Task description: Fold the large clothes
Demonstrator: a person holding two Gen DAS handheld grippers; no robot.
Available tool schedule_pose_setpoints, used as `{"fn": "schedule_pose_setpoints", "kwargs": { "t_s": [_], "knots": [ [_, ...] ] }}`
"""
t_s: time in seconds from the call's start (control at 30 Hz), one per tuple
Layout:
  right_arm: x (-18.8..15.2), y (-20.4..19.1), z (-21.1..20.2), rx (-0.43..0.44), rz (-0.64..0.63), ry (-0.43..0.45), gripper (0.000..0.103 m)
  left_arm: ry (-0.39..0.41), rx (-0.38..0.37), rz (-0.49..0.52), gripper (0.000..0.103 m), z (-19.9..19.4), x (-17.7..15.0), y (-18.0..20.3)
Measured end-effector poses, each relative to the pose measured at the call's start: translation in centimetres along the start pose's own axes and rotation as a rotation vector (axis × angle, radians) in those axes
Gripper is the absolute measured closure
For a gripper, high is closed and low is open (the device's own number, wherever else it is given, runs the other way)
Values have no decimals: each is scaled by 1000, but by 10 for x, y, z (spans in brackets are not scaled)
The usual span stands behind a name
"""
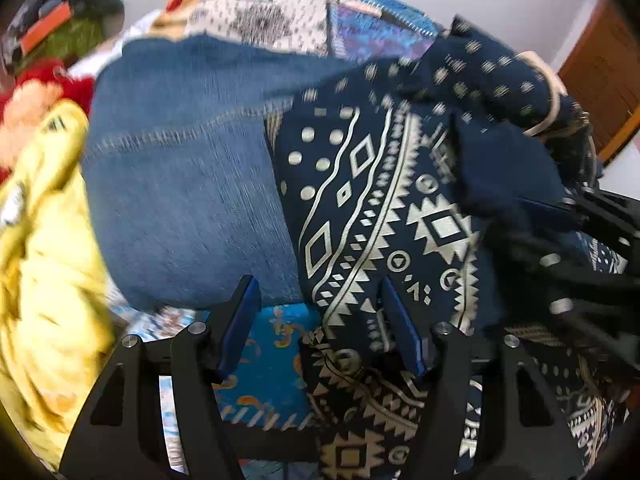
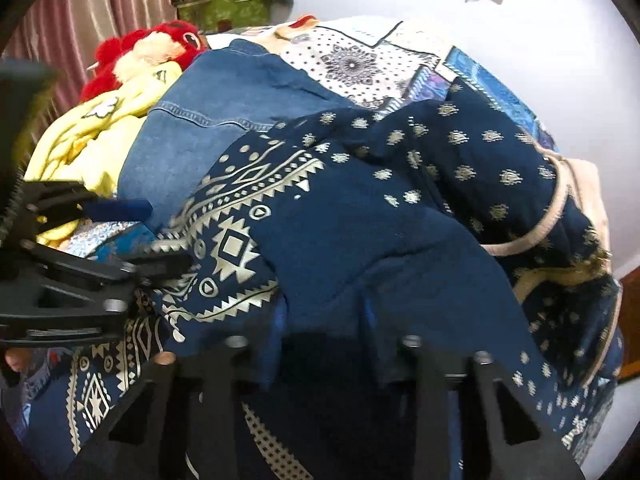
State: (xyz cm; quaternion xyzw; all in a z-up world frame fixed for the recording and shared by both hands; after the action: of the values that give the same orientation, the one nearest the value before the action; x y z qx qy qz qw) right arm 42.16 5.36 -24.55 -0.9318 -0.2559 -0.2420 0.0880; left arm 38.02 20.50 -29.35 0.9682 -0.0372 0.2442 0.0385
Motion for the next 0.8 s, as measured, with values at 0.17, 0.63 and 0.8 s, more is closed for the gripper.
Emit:
{"fn": "schedule_pose_setpoints", "kwargs": {
  "t_s": [0.17, 0.63, 0.8],
  "knots": [
    [-1, 33, -25, 28, 98, 22, 93, -5, 22, -50, 24, 10, -3, -4],
    [-31, 145, -124, 66, 343, 150, 93, 90, 163, 69, 23, -59, 22, 34],
    [-58, 180, -126, 54, 427, 134, 93, 81, 86, 124, 23, -56, 40, 77]
  ]
}}
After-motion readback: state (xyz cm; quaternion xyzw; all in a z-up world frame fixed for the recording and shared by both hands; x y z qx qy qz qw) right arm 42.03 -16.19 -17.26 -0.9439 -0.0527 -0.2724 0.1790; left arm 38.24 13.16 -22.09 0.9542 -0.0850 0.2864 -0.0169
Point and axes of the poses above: each gripper's, at about its wrist camera, not at the fingertips, and z roughly the way its jaws point, y to its right, x to its top, the point moved 1 cm from there along z, roughly the way its jaws point, and after that the axes turned 15 degrees about z, right-handed, at the moved point
